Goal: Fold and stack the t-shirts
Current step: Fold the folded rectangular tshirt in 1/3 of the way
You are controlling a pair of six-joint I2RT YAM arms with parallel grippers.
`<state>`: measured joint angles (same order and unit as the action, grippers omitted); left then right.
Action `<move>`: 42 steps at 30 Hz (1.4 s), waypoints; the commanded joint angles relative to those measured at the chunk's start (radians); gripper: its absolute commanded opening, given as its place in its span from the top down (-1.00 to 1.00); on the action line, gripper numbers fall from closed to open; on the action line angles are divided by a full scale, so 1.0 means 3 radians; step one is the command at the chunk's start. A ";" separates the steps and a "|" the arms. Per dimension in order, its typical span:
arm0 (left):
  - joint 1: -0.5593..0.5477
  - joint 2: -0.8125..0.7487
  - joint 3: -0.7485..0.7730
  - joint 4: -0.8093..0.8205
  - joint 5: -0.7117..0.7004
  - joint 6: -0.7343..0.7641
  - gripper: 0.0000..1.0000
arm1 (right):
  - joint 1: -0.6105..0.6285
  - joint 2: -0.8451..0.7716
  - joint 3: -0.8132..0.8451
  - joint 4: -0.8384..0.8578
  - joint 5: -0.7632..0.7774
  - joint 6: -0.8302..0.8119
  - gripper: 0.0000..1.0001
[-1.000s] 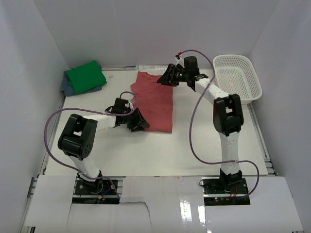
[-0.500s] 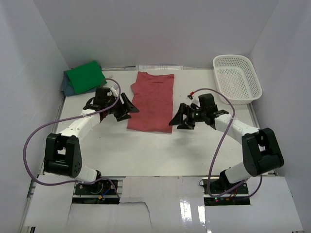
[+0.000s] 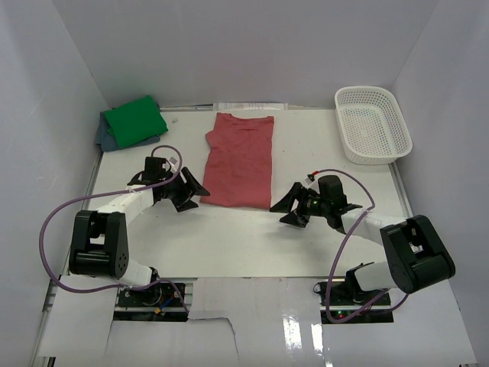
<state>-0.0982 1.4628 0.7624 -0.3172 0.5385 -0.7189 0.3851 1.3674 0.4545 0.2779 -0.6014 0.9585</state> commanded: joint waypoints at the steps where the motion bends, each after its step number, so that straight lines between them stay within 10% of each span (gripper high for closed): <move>1: -0.0005 -0.0156 -0.0031 0.0117 -0.0031 -0.0027 -0.50 | 0.0025 0.0013 -0.0053 0.0393 0.0266 0.0236 -0.49; 29: -0.0005 0.0222 -0.0291 0.0556 -0.0562 -0.0457 -0.47 | 0.0332 0.1041 0.0397 0.0853 0.0961 0.0528 -0.37; 42: -0.0005 0.0186 -0.0337 0.0541 -0.0655 -0.0396 -0.47 | 0.0332 0.1072 0.0474 0.0797 0.1008 0.0374 0.37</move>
<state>-0.0994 1.5181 0.6666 -0.1406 0.4133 -0.8669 0.4828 1.6840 0.5667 0.5175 -0.3229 1.0946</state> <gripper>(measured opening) 0.733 0.335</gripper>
